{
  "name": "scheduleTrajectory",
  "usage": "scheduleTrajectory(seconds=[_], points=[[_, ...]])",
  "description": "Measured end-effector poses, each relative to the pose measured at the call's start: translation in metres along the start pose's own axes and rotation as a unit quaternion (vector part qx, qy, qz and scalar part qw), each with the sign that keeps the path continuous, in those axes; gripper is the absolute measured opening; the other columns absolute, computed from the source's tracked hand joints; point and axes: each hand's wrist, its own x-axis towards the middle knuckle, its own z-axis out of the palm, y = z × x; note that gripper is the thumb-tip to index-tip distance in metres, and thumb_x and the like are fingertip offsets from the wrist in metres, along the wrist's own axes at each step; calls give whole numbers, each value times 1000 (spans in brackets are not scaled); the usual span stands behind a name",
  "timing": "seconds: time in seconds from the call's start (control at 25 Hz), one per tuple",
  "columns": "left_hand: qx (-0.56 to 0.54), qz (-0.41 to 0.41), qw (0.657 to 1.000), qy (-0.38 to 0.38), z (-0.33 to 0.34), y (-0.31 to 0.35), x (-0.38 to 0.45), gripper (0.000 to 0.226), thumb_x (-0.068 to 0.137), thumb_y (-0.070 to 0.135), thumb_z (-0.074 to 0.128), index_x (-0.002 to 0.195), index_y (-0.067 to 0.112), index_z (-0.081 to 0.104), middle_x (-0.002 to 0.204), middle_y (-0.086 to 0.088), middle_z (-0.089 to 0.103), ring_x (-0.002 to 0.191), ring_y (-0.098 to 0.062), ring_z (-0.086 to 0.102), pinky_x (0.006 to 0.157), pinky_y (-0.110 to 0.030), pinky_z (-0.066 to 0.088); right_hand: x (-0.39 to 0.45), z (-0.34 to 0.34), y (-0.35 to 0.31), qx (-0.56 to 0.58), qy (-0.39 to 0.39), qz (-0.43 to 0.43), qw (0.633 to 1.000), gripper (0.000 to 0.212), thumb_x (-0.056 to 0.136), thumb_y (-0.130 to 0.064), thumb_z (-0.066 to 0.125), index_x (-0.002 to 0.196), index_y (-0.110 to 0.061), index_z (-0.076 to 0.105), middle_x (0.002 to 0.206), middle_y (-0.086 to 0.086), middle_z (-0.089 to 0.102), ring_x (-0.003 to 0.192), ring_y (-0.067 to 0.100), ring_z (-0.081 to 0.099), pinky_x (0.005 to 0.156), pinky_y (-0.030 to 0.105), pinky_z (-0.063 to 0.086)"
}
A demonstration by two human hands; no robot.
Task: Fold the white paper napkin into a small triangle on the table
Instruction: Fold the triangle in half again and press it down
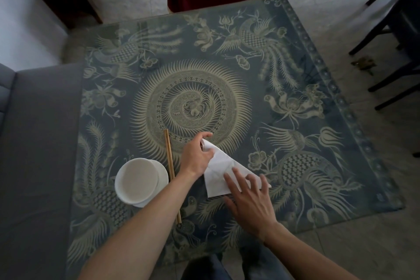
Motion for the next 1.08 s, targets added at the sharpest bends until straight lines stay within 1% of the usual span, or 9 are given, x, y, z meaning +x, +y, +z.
scheduleTrajectory(seconds=[0.04, 0.16, 0.28, 0.4, 0.52, 0.68, 0.8, 0.92, 1.08], points=[[3, 8, 1000, -2, 0, 3, 0, 43, 80, 10, 74, 119, 24, 62, 75, 6, 56, 62, -7, 53, 58, -14, 42, 1, -1, 1, 9, -4, -11, 1000, 64, 95, -57, 28, 147, -22, 37, 154, 7, 36, 128, 36, 45, 107, 59, 32], [-15, 23, 1000, -5, 1, 10, 0, 48, 81, 11, 74, 124, 26, 58, 82, 6, 61, 72, -15, 60, 70, -32, 51, 4, -2, 10, 18, -29, -41, 999, 68, 96, -57, 21, 153, -21, 20, 161, 3, 19, 140, 33, 29, 112, 51, 26], [-27, 54, 998, -1, 4, 18, -2, 50, 80, 10, 76, 124, 27, 59, 85, 11, 67, 77, -8, 65, 74, -28, 54, 7, -1, 8, 21, -37, -35, 998, 68, 97, -55, 24, 154, -20, 11, 163, 4, 11, 137, 33, 28, 107, 49, 30], [-32, 65, 997, -7, 7, 21, -3, 45, 81, 14, 77, 120, 28, 62, 93, 5, 73, 81, -7, 68, 75, -24, 54, 12, -3, -1, 28, -22, -26, 999, 67, 97, -54, 26, 153, -18, 17, 161, 6, 17, 130, 33, 36, 100, 46, 37], [-41, 77, 996, -6, 7, 21, -3, 26, 83, 16, 76, 107, 23, 72, 91, 7, 74, 81, -3, 67, 74, -23, 53, 12, -8, 1, 51, 19, -45, 998, 59, 97, -50, 27, 148, -19, 33, 155, 5, 34, 122, 29, 44, 94, 44, 43], [-45, 101, 994, 3, 6, 21, -6, 10, 82, 10, 76, 88, 18, 77, 87, 11, 73, 78, 1, 66, 71, -17, 51, -4, -4, 26, 42, 68, -63, 995, 43, 93, -34, 48, 132, -16, 52, 137, 4, 54, 108, 28, 55, 83, 41, 48], [-37, 116, 993, 2, 9, 19, -12, 13, 81, 11, 79, 90, 20, 78, 82, 13, 68, 73, 1, 62, 66, -14, 48, -17, 6, 38, 21, 67, -92, 993, 49, 83, -29, 62, 129, -16, 55, 134, 4, 56, 106, 28, 57, 79, 40, 49], [-4, 129, 992, 1, 17, 16, -21, 14, 82, 17, 78, 95, 22, 78, 88, 8, 67, 78, -6, 64, 68, -26, 55, -19, 7, 36, 17, 70, -88, 994, 51, 82, -27, 64, 131, -16, 55, 135, 3, 55, 106, 27, 56, 77, 39, 50], [29, 162, 986, 16, 32, 18, -36, 16, 83, 18, 77, 98, 23, 78, 84, 8, 65, 78, -7, 60, 68, -25, 52, -18, 6, 29, 20, 84, -79, 993, 51, 83, -25, 64, 132, -14, 55, 137, 6, 54, 107, 28, 57, 76, 39, 50]])
